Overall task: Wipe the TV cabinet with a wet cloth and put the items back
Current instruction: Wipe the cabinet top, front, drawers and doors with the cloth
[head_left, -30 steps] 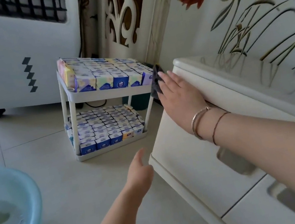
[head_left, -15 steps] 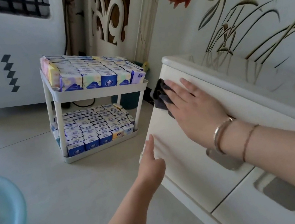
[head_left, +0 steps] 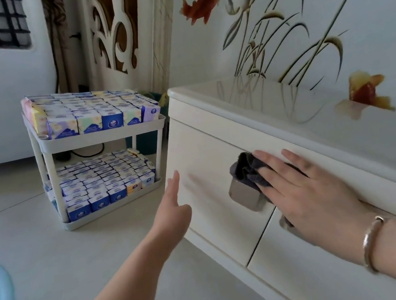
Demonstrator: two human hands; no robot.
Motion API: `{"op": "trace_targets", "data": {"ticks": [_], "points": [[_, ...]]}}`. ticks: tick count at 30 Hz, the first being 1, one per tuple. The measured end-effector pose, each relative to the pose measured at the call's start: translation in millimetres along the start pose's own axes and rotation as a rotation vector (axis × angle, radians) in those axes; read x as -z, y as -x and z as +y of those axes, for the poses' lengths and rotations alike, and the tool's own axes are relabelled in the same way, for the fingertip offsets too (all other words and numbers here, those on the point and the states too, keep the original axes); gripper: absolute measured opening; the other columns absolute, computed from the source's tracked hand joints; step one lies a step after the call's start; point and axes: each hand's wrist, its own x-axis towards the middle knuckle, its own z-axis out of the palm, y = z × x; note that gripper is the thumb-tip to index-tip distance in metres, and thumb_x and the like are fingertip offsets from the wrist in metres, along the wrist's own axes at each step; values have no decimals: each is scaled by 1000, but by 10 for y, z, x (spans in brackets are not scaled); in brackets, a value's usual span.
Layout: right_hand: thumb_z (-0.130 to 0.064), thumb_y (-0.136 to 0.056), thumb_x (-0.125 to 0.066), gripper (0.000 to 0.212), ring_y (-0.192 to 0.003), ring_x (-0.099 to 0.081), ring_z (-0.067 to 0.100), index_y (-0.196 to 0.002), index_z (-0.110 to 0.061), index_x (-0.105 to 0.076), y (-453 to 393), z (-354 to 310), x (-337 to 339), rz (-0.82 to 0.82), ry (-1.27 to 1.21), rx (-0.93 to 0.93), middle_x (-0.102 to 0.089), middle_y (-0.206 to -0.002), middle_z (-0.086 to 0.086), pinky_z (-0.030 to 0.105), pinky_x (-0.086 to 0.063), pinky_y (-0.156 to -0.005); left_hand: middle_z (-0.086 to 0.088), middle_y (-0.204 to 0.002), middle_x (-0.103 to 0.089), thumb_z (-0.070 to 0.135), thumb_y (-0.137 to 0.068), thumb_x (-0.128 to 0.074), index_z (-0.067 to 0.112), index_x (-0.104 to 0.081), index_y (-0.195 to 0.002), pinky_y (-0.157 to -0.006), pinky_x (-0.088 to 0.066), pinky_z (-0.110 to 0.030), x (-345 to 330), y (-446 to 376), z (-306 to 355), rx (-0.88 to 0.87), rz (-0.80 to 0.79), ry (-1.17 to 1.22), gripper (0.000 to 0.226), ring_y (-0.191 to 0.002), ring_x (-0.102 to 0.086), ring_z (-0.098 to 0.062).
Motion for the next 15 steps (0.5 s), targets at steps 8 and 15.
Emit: {"op": "trace_targets", "data": {"ticks": [8,15], "points": [[-21,-93,-19,56,-145,-17,30,-145,-5,-32,-942,-129,12,205,178,-78,-29,-153,14,45,-5,-118,13,-158,-12,-8,-83,-32,44,-14,-147,-106,-25,-22,-80,14,61,-76,0,-1,85,-144,-13,-4],[-26,-101,-17,54,-147,3,32,-151,-7,-10,-1726,-294,-16,188,264,-121,-7,-159,14,44,10,-115,14,-158,-11,-9,-80,-31,47,-15,-146,-95,-28,-9,-37,-18,-176,-25,-16,4,89,-141,-19,2]]}}
